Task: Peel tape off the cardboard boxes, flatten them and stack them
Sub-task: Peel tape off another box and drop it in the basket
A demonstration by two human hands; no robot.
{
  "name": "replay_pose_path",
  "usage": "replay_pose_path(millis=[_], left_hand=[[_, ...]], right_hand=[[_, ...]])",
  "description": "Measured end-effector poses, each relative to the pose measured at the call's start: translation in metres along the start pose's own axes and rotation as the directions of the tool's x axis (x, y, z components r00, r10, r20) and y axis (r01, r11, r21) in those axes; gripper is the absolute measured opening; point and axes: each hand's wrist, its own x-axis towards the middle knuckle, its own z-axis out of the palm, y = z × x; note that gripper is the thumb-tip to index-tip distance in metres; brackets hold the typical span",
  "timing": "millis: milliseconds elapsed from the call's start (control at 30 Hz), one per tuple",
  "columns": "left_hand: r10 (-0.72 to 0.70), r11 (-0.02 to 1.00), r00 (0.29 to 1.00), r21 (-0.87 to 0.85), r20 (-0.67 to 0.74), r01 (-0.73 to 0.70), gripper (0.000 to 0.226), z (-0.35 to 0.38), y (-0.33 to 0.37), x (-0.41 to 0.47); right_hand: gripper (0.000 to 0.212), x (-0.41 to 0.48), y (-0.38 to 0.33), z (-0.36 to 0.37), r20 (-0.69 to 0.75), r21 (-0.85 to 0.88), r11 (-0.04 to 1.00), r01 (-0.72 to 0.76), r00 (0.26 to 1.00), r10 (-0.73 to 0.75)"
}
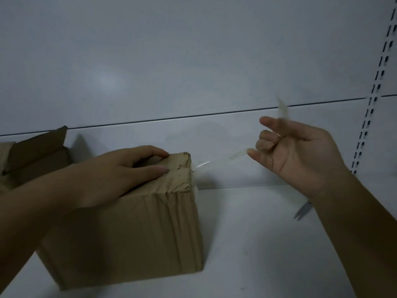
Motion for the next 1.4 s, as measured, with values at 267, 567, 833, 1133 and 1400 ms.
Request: replay_pose_path(millis=[267, 567, 833, 1133, 1400], left_hand=[[-0.004, 1.0, 1.0, -0.015, 0.03, 0.005, 0.041, -0.004, 0.01, -0.007], [-0.109, 0.966, 0.993, 0.241, 0.048, 0.094, 0.02, -0.01, 0.047, 0.022], [-0.193, 0.959, 0.969, 0.239, 0.154, 0.153, 0.03, 0.015, 0.053, 0.057], [-0.151, 0.969, 0.977, 0.217, 0.148, 0.117, 0.054, 0.019, 0.054, 0.053], [-0.14, 0.968, 0.983, 0.224, 0.116, 0.112, 0.049, 0.021, 0.057, 0.052]], right_hand=[[0.017, 0.0, 0.02, 0.015, -0.352, -0.081, 0.997, -0.01, 0.936, -0.02], [0.06, -0.016, 0.053, 0.025, 0.117, -0.89, 0.453, -0.046, 0.939, 0.323], [0.051, -0.008, 0.06, 0.025, 0.206, -0.83, 0.558, 0.03, 0.944, 0.256], [0.031, 0.0, 0.05, 0.003, 0.234, -0.822, 0.564, -0.071, 0.861, 0.45], [0.026, 0.001, 0.043, -0.02, 0.257, -0.726, 0.664, -0.18, 0.825, 0.503]])
